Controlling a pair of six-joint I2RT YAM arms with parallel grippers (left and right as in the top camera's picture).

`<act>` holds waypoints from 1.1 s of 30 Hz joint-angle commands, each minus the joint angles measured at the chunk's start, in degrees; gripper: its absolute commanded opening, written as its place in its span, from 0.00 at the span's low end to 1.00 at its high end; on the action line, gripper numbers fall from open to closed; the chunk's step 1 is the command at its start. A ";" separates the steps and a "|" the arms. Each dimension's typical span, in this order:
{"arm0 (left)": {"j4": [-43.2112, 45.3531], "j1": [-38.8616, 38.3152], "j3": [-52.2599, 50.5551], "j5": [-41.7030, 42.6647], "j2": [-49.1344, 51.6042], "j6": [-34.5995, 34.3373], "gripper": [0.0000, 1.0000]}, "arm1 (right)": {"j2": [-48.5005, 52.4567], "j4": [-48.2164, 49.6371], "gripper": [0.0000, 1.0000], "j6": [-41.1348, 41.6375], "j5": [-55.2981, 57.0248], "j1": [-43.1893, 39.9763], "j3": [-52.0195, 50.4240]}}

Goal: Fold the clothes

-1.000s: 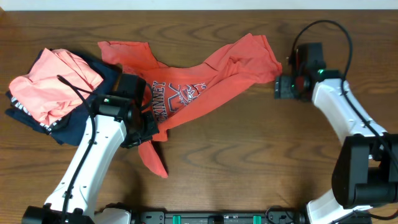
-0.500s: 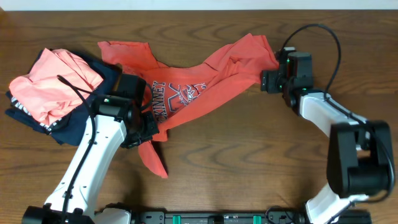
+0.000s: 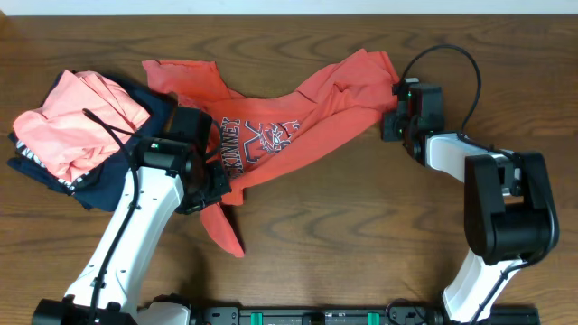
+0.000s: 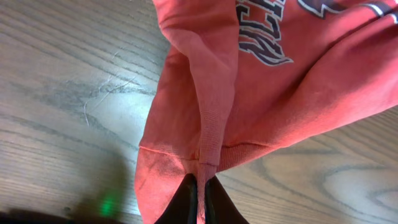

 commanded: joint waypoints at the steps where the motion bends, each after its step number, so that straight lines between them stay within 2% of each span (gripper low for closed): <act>1: 0.04 0.20 -0.44 -0.57 -0.22 0.57 0.06 | -5.05 -7.61 0.01 0.55 3.06 0.39 0.59; 6: 0.11 0.20 -0.44 -0.72 -0.22 0.57 0.06 | -17.94 -33.48 0.01 -0.17 2.93 -1.88 9.35; 9: 0.11 0.20 -0.44 -0.72 -0.22 0.57 0.06 | -21.18 -42.86 0.02 -3.17 3.02 -3.98 16.55; 10: 0.11 0.20 -0.44 -0.72 -0.22 0.57 0.07 | -21.22 -44.17 0.05 -3.91 3.06 -4.66 18.14; 11: 0.11 0.20 -0.44 -0.72 -0.22 0.57 0.06 | -21.07 -44.68 0.11 -4.28 2.99 -5.49 19.34; 12: 0.20 0.20 -0.44 -0.72 -0.22 0.57 0.06 | -20.70 -44.37 0.26 -4.39 2.99 -6.14 19.69; 13: 0.33 0.20 -0.42 -0.72 -0.22 0.57 0.06 | -20.35 -43.91 0.32 -4.42 2.95 -6.73 19.69; 15: 0.76 0.20 -0.44 -0.70 -0.22 0.55 0.06 | -18.62 -44.33 0.30 -4.39 2.97 -7.78 19.67; 16: 0.96 0.20 -0.44 -0.70 -0.22 0.55 0.06 | -17.73 -45.46 0.44 -4.39 2.97 -8.04 19.67; 17: 1.11 0.20 -0.44 -0.70 -0.22 0.57 0.06 | -16.94 -46.90 0.68 -4.39 2.97 -8.15 19.67; 18: 1.16 0.20 -0.44 -0.70 -0.22 0.55 0.06 | -16.17 -49.07 0.73 -4.37 2.97 -8.17 19.67; 25: 1.73 0.20 -0.44 -0.70 -0.22 0.57 0.07 | -13.55 -65.70 0.79 -3.89 2.69 -7.72 17.20; 28: 1.84 0.20 -0.44 -0.70 -0.22 0.57 0.07 | -13.55 -64.43 0.81 -3.91 2.03 -7.74 13.42; 33: 2.01 0.20 -0.44 -0.70 -0.22 0.57 0.07 | -13.49 -55.67 0.82 -3.87 -2.64 -7.67 6.56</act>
